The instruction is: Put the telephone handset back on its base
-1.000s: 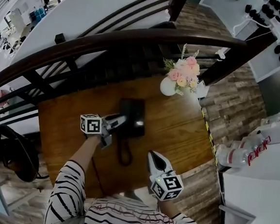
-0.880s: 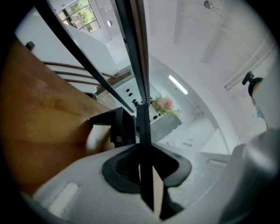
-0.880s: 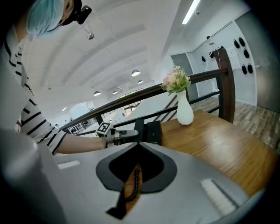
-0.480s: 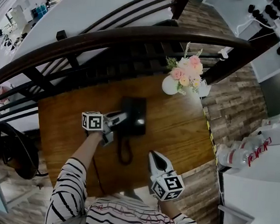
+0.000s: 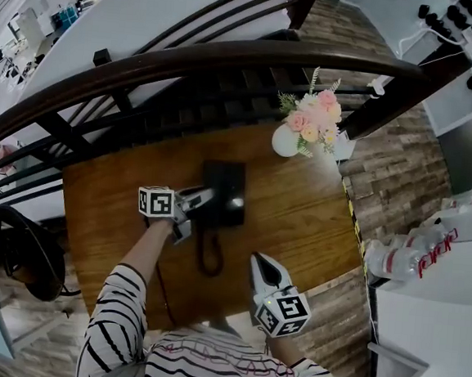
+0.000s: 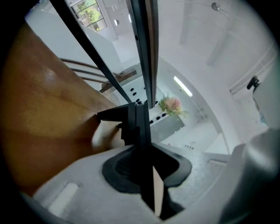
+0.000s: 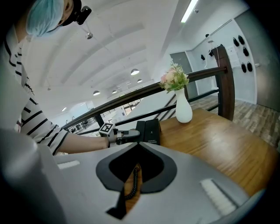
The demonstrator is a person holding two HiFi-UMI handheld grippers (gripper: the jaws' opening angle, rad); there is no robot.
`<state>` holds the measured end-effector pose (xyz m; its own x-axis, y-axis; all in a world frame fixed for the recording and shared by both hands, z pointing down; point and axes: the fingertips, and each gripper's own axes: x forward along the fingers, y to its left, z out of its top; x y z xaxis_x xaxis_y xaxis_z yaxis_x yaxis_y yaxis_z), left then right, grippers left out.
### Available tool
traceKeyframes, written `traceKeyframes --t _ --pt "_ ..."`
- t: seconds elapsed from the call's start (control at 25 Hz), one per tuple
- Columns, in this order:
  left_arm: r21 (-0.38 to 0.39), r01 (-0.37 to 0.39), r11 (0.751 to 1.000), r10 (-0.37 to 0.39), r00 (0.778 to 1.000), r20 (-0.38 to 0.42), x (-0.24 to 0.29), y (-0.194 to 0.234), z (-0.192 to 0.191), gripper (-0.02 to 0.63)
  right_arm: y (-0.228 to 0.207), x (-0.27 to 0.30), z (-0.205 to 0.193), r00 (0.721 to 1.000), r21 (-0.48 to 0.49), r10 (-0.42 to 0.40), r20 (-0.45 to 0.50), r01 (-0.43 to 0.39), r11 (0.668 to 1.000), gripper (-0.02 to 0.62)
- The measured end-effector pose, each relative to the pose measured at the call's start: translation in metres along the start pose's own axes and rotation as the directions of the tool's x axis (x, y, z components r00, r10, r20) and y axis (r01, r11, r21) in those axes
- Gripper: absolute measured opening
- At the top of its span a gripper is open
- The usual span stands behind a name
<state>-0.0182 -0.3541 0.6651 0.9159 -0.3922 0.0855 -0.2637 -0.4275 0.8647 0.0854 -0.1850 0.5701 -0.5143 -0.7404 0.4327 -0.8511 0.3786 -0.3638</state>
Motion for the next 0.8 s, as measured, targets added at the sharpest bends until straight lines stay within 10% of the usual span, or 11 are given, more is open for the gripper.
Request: traceKeyframes --t 0.8 --pt "0.024 -0.067 0.997 0.066 0.998 0.019 -0.0014 0.0002 -0.0012 0.124 0.007 0.0015 -0.0028 0.999 -0.009 0.034 0.001 -0.034 0.999 0.002"
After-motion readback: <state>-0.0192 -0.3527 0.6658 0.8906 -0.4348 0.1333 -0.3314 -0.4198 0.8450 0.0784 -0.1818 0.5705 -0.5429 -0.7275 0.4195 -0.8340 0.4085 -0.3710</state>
